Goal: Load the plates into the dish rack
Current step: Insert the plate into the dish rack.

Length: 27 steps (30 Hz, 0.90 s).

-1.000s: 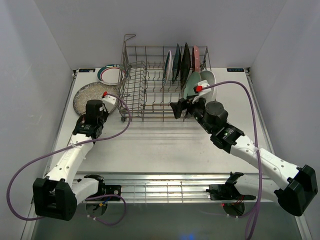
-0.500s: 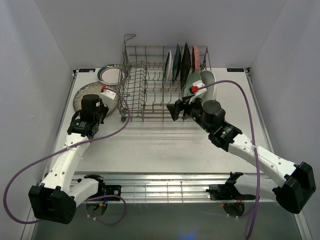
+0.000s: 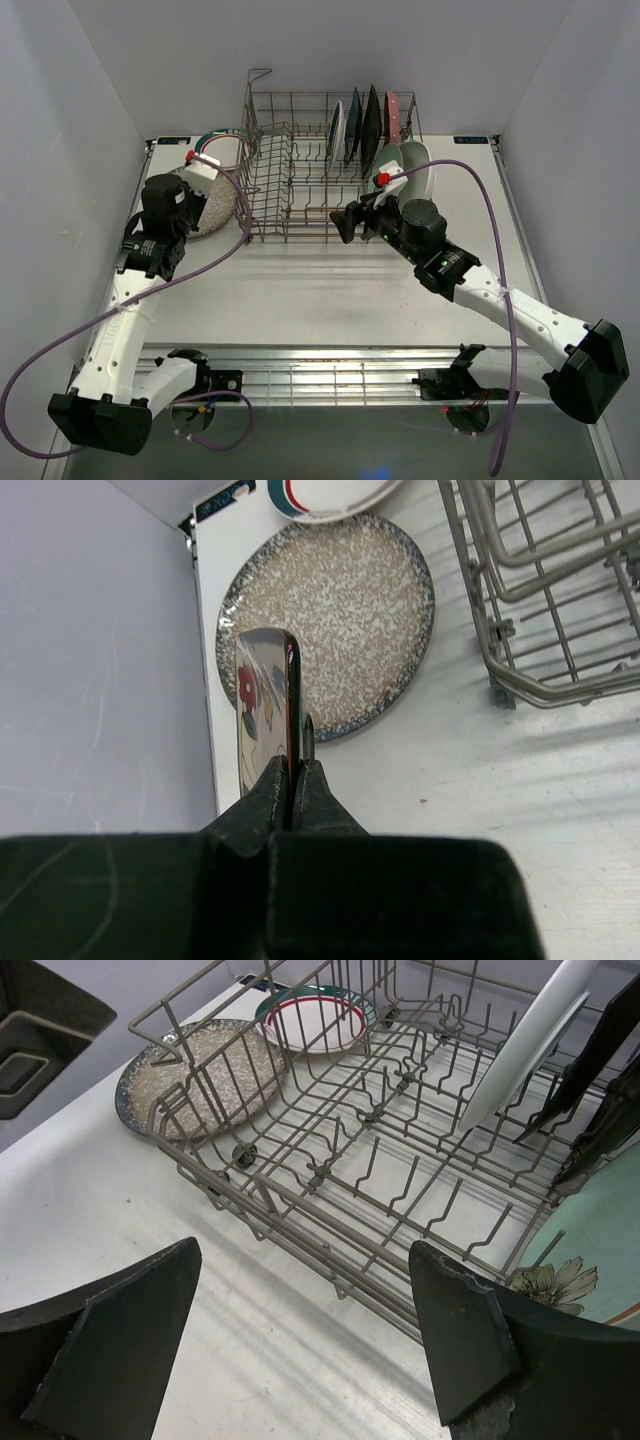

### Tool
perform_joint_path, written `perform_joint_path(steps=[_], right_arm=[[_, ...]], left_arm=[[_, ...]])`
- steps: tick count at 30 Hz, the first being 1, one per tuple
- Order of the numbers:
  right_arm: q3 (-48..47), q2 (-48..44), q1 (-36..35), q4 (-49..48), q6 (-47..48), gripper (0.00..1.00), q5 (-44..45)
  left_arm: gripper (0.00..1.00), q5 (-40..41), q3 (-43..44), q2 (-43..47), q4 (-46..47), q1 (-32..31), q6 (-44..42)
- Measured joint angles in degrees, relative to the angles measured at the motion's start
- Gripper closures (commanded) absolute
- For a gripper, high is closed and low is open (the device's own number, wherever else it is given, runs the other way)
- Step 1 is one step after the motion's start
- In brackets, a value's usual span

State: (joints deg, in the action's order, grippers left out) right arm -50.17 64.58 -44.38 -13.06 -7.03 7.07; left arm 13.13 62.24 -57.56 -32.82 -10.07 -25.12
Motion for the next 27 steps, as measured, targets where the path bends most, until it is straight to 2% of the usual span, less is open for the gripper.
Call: perform_joint_path(steps=[12,27], right_arm=[[-0.04,0.07,0.0,-0.83,0.17,0.1,-1.11],[-0.04,1.6,0.0,-1.95,0.22,0.1,-3.02]], left_arm=[[1.0,-1.31,11.98,-3.23,-0.66,0.02,0.66],[1.0,-8.11,26.62,-11.26,-0.09,0.02,4.04]])
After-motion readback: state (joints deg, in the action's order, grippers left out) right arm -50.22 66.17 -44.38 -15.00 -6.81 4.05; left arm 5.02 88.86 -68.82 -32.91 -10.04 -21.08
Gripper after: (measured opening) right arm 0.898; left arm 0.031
